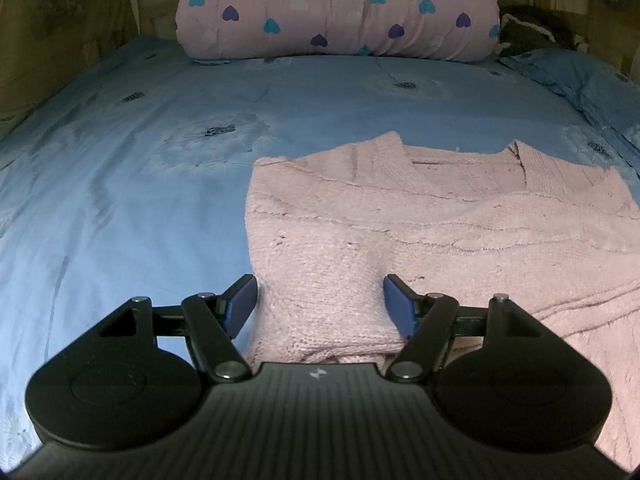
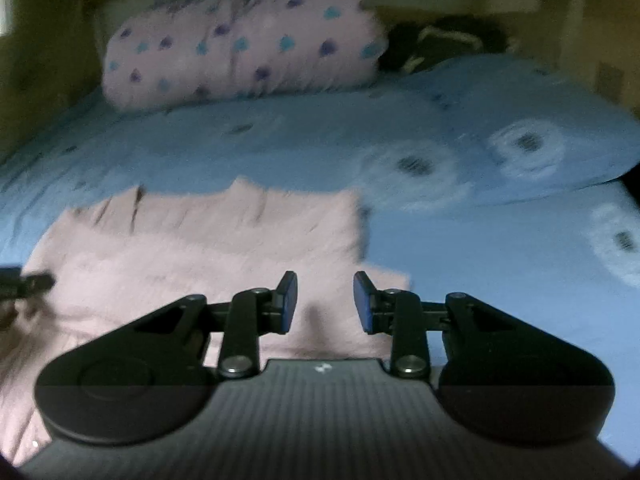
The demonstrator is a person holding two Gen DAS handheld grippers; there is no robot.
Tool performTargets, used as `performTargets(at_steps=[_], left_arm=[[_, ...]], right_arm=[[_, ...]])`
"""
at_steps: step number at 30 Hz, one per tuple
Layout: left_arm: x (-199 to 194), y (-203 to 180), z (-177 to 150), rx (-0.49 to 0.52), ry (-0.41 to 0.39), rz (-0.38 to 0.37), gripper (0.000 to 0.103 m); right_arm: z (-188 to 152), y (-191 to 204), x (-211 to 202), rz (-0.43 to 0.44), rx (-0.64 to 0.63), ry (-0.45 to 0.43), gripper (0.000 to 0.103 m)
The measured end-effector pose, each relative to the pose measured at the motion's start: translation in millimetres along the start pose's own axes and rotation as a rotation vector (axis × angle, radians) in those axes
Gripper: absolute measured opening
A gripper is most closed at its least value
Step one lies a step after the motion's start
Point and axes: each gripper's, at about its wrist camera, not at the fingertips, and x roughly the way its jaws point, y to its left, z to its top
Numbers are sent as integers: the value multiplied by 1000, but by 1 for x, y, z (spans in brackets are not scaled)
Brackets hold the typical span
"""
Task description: Fold small clothes
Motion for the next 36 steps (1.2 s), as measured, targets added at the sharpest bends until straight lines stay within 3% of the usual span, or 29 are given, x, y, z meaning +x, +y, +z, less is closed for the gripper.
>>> performTargets(at_steps=[2,3,7,14,18,26,36], left_arm=[[0,3,-1,-7,-1,-5,76],[-1,5,-2,-15,0,-11,76],[-12,4,-4,-10,-5,-23,76],[-56,-7,-17,49,6,-50,76],[-93,-9,-25,79,1,-51,76],[-173,-10,-44,79,-26,-56,79],[-230,-21,-99,156,-7,-59,84]], right_arm=[[-10,3,19,-3,-1,73,34],[-15,1,26,-7,13,83,39],[-13,-5,23,-13,58,68,43],[-18,15,-28,33,-42,8,44],[-29,29,-66,89,-109,-25,53],[-59,51,-133,178,-177,-65,54],[-105,68,-183,174,-245,-102,54]])
